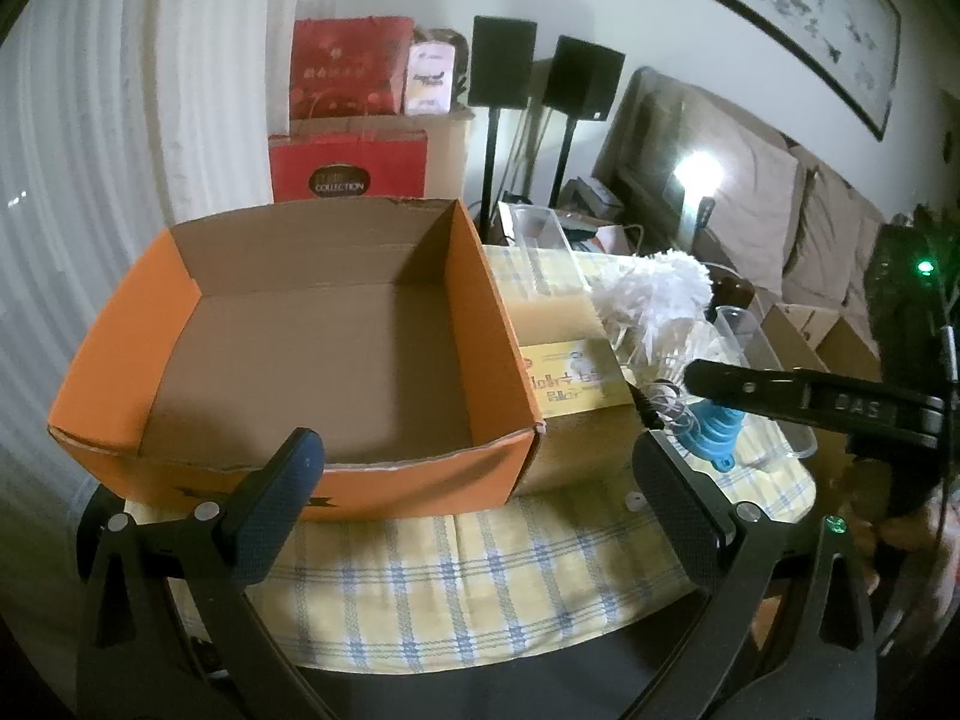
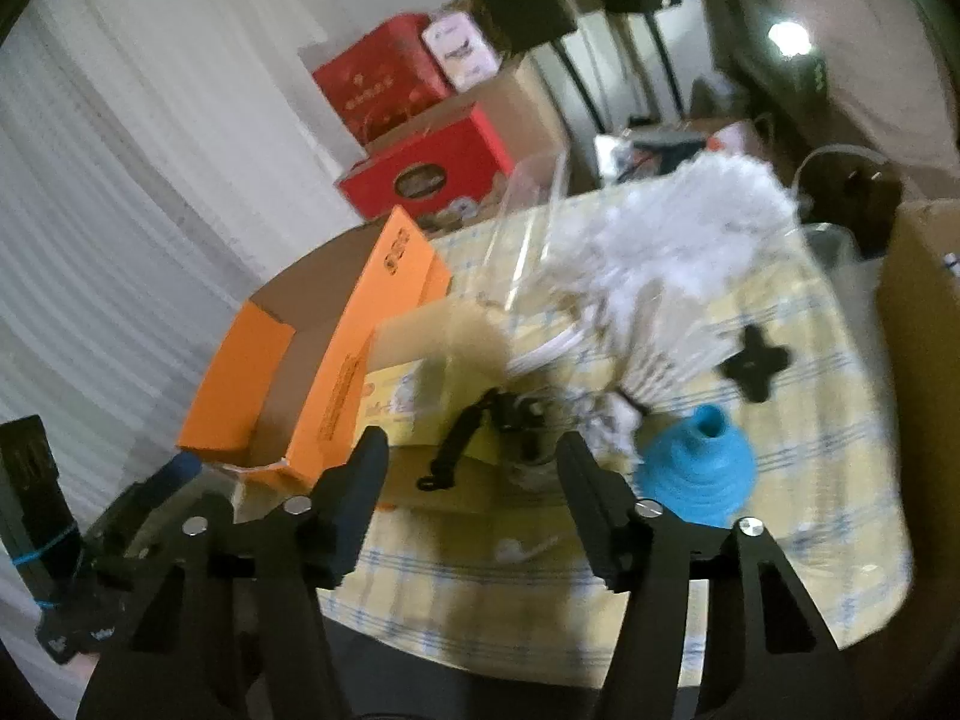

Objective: Organize objects
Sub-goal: 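Reach the right tool to the black cable item and close on it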

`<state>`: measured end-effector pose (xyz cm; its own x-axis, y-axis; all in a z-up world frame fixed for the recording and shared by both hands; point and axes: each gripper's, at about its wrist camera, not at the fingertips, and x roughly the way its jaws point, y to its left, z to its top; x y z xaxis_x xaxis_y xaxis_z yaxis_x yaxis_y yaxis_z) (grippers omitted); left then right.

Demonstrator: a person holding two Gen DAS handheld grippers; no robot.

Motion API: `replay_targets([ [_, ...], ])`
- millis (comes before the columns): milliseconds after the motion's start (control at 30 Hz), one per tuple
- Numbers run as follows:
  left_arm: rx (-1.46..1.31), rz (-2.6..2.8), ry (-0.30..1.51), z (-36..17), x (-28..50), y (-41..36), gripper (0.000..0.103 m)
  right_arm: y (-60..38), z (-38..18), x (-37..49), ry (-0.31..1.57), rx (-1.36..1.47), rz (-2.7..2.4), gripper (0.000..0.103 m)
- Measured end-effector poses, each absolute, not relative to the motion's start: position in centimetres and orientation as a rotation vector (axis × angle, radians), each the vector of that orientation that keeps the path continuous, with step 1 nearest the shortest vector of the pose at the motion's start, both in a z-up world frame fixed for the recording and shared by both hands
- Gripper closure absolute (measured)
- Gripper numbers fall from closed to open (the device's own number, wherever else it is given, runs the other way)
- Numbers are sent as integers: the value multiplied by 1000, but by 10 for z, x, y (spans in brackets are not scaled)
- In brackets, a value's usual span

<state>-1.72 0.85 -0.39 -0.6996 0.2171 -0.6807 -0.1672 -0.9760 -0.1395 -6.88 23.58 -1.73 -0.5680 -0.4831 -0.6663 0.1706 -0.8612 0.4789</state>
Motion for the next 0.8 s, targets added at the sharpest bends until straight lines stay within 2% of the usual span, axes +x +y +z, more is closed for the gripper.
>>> replay_targets([
  [267,-1095,2697,-100,-5,-20,7,0,220,-33,-86,-542,1250,-2350,51],
  [500,-1107,2683,-105,-9,-23,8,0,217,-46,-97,-600,1266,-2279,52],
  [533,-1110,2680,-110,-10,-23,7,0,217,-47,-98,-604,1267,-2274,55],
  [600,-1116,2672,-122,-11,-24,7,0,216,-50,-101,-615,1274,-2252,75],
  [800,-1121,2656,-127,-12,-26,9,0,221,-53,-102,-636,1276,-2252,91],
])
